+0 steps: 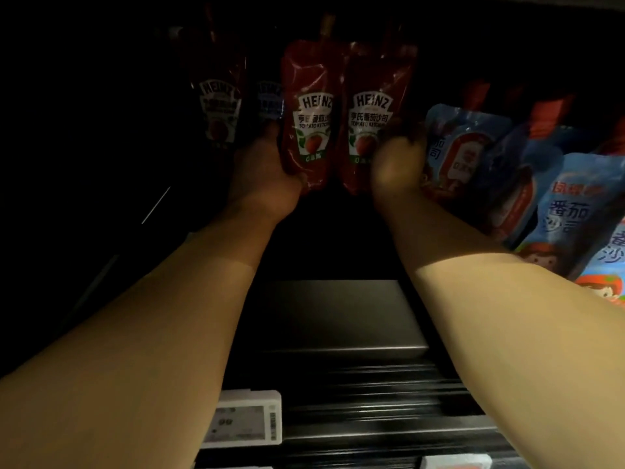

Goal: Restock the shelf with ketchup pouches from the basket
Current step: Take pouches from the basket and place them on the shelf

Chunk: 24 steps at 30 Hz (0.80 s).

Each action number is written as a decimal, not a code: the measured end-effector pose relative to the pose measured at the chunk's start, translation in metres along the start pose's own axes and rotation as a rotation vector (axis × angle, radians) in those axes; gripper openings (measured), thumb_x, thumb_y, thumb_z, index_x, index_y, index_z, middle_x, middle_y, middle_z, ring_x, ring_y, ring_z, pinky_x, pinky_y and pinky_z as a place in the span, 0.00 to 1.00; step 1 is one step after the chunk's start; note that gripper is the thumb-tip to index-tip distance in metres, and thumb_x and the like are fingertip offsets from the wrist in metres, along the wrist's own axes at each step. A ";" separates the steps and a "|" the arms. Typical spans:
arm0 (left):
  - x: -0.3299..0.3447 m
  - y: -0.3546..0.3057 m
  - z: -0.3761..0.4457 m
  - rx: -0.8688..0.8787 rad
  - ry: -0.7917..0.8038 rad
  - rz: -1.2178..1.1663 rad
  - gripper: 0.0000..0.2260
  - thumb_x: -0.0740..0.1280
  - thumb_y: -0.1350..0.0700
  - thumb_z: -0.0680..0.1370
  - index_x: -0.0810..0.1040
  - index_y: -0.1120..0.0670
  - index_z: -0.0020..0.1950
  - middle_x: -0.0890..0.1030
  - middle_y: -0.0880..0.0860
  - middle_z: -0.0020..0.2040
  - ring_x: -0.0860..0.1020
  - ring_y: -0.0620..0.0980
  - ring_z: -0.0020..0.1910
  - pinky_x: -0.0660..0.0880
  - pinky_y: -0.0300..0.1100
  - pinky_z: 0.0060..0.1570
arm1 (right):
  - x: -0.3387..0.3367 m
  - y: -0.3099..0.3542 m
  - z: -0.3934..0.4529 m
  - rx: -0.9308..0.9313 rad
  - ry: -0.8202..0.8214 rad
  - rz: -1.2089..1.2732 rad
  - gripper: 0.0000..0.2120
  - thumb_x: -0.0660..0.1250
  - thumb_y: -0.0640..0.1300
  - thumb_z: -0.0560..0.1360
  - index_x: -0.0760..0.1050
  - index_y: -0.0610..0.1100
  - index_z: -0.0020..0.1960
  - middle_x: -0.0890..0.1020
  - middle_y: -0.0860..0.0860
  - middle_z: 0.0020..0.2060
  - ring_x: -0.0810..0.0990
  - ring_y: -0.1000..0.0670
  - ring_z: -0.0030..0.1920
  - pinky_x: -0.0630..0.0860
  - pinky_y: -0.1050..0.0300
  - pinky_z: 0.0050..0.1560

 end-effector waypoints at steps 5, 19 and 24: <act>-0.001 -0.002 -0.001 0.002 0.003 0.023 0.29 0.76 0.58 0.73 0.72 0.48 0.72 0.80 0.48 0.66 0.77 0.48 0.66 0.70 0.38 0.61 | -0.009 0.001 -0.002 0.018 -0.089 0.014 0.17 0.58 0.32 0.80 0.68 0.31 0.68 0.79 0.34 0.58 0.82 0.39 0.52 0.77 0.60 0.40; 0.001 -0.012 -0.009 0.014 -0.027 0.103 0.27 0.74 0.54 0.76 0.71 0.48 0.73 0.79 0.51 0.67 0.76 0.52 0.67 0.71 0.45 0.68 | 0.013 0.014 -0.006 -0.203 0.008 -0.567 0.36 0.63 0.36 0.79 0.47 0.39 0.81 0.68 0.39 0.72 0.69 0.40 0.71 0.66 0.53 0.70; -0.005 -0.013 -0.011 -0.012 -0.097 0.136 0.28 0.74 0.57 0.75 0.69 0.49 0.73 0.79 0.52 0.65 0.77 0.53 0.64 0.70 0.38 0.60 | 0.026 0.034 -0.026 -0.376 0.025 -0.500 0.40 0.66 0.45 0.77 0.46 0.43 0.81 0.64 0.39 0.74 0.66 0.38 0.73 0.62 0.56 0.65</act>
Point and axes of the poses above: each hand's wrist, its own z-axis towards the middle knuckle, its own x-axis out of the palm, y = z × x, the point moved 10 cm from there along z, towards the middle knuckle
